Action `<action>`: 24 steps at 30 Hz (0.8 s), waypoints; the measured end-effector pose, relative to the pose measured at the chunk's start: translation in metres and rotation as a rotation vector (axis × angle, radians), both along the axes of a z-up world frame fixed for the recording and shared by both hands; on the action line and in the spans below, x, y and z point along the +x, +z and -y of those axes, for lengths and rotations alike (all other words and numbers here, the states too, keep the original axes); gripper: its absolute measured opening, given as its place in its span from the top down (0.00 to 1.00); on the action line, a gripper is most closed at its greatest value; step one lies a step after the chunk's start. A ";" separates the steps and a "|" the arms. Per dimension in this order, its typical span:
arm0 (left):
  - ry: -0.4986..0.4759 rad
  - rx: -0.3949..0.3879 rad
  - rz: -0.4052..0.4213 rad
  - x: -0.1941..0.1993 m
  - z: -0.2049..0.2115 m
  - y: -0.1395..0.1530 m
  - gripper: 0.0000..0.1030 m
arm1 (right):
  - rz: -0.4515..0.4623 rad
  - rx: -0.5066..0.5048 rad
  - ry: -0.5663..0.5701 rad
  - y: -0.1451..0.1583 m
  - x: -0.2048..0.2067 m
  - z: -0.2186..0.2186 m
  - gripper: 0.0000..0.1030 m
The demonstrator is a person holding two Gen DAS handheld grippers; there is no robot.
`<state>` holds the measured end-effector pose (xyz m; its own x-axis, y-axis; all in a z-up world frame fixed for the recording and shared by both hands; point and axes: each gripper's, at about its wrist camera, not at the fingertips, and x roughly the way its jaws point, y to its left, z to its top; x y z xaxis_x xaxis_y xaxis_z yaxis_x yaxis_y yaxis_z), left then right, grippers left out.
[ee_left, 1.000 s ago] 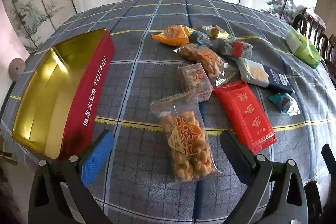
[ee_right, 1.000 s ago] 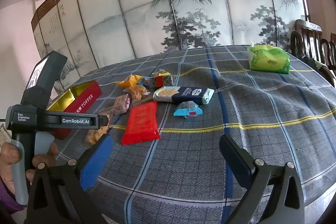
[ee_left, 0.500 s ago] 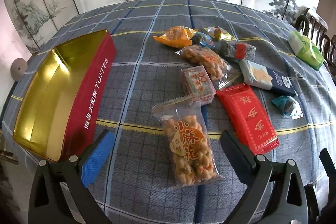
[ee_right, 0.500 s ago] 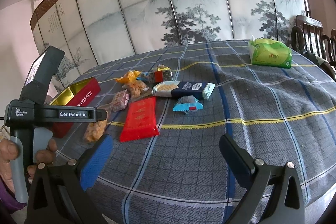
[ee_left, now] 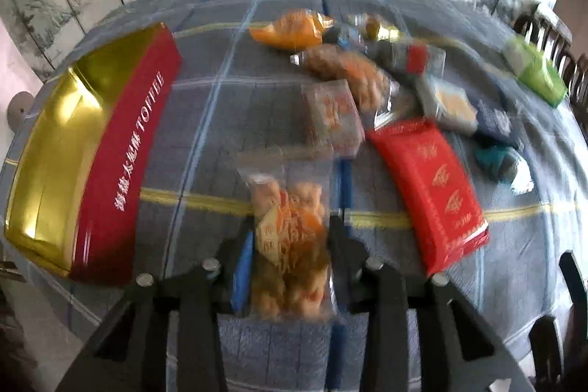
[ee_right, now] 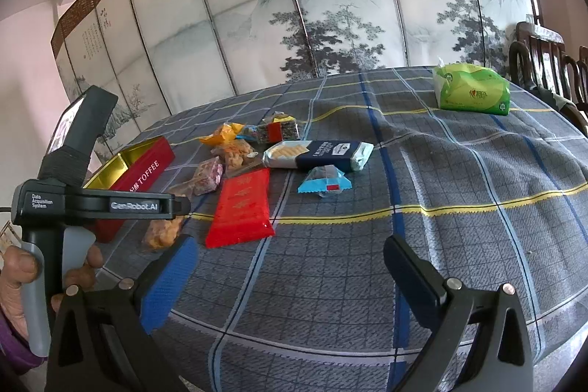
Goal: Organize snacks
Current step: 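Reach the left tool to the clear twisted-dough snack bag and grasp it, then carry the snack bag toward the gold tin with left tool while right tool grasps the red packet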
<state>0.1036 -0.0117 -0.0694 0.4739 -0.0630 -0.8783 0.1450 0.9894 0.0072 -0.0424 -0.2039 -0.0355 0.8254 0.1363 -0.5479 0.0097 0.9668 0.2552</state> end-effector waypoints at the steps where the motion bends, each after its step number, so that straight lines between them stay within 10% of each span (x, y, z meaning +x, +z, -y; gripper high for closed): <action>1: -0.006 0.008 -0.007 0.000 0.001 -0.001 0.68 | -0.003 0.002 -0.002 0.000 0.000 0.001 0.00; 24: -0.006 0.000 0.132 -0.031 -0.006 0.062 0.68 | -0.010 -0.008 -0.005 0.003 0.001 0.002 0.00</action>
